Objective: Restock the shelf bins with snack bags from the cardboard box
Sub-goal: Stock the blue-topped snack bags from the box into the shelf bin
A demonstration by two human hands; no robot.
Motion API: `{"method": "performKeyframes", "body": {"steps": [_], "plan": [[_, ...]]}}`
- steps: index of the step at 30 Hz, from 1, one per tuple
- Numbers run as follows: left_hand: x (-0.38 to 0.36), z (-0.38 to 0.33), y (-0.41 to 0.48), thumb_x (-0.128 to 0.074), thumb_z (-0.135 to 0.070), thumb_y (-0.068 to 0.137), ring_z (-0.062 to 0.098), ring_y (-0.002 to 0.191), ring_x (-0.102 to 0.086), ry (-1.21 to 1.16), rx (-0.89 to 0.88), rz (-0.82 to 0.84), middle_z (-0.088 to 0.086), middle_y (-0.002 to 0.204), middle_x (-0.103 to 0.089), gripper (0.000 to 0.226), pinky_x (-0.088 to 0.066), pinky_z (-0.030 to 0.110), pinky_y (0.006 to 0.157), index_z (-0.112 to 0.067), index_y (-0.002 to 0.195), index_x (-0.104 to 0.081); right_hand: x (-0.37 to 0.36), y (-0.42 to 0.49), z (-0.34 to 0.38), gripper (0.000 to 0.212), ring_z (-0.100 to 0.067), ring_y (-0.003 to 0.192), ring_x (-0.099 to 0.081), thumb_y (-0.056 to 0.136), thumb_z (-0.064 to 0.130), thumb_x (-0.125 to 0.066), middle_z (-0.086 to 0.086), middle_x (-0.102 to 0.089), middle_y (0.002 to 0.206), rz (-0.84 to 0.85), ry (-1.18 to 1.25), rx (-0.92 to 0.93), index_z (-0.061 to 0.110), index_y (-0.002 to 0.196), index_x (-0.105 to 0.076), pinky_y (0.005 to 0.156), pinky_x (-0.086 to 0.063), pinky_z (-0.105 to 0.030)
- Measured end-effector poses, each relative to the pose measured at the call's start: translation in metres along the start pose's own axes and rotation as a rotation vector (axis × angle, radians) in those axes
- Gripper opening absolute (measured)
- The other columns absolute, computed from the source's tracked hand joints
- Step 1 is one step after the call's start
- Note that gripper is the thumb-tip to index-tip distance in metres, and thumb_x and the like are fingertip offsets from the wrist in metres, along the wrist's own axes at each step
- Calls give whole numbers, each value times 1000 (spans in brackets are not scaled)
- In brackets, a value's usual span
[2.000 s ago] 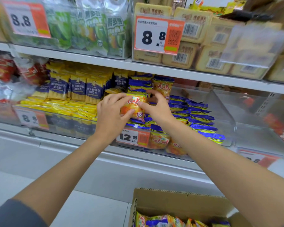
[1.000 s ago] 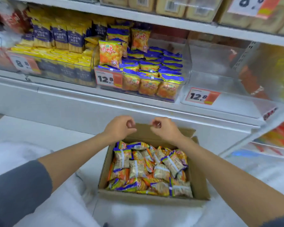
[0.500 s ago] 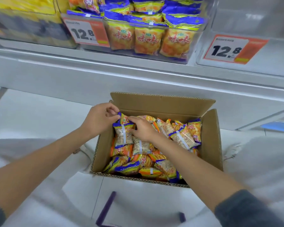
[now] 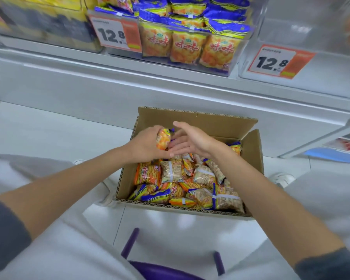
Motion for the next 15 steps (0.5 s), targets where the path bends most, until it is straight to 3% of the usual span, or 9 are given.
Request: {"method": "performKeyframes", "body": {"steps": [2,4,7,11,13,15], "plan": [[2,9,2,-81,-26,77,16,89,-62,-144,81,-56,-3,98,-62,49,-52,21,72,-19,113,-50,6,-11,6,49,-33,97,-69,102,35,-38,-23,-70,103,13,157,48,-5,111,-64,91,-55,-39],[3,24,4,-77,-20,81,20,96,-63,-272,179,-97,2,103,-64,40,-54,30,79,-16,112,-52,18,-15,7,38,-31,96,-67,103,23,-37,-21,-70,104,-86,144,119,-3,109,-65,87,-55,-35],[-6,39,-1,-73,-23,86,17,95,-64,-408,305,-72,2,107,-64,38,-54,29,74,-16,115,-50,42,-2,-6,23,-18,104,-62,97,14,-55,-8,-66,117,-310,-329,183,9,117,-64,86,-51,-23],[-21,51,-8,-70,-29,87,15,99,-63,-427,386,-24,-1,110,-62,43,-55,30,79,-19,121,-46,42,34,-41,59,-19,139,-35,92,20,-64,-1,-44,148,-307,-728,231,19,146,-41,111,-32,-34],[-24,52,-9,-69,-28,88,11,95,-63,-435,392,-20,-5,105,-63,38,-54,26,75,-21,118,-46,33,52,-55,75,-19,143,-23,91,25,-65,0,-36,154,-279,-769,255,25,153,-23,113,-29,-38],[-27,51,-8,-68,-26,89,4,89,-61,-458,390,-8,-11,99,-61,34,-51,20,68,-24,115,-46,28,65,-64,75,-21,140,-26,92,28,-64,0,-38,151,-305,-892,281,27,154,-21,110,-34,-39]]}}
Point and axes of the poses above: each hand's wrist, its own y-axis towards the middle knuckle, its own x-axis out of the back of the hand, z = x × y, the point moved 7 cm from there along y, towards the middle knuckle
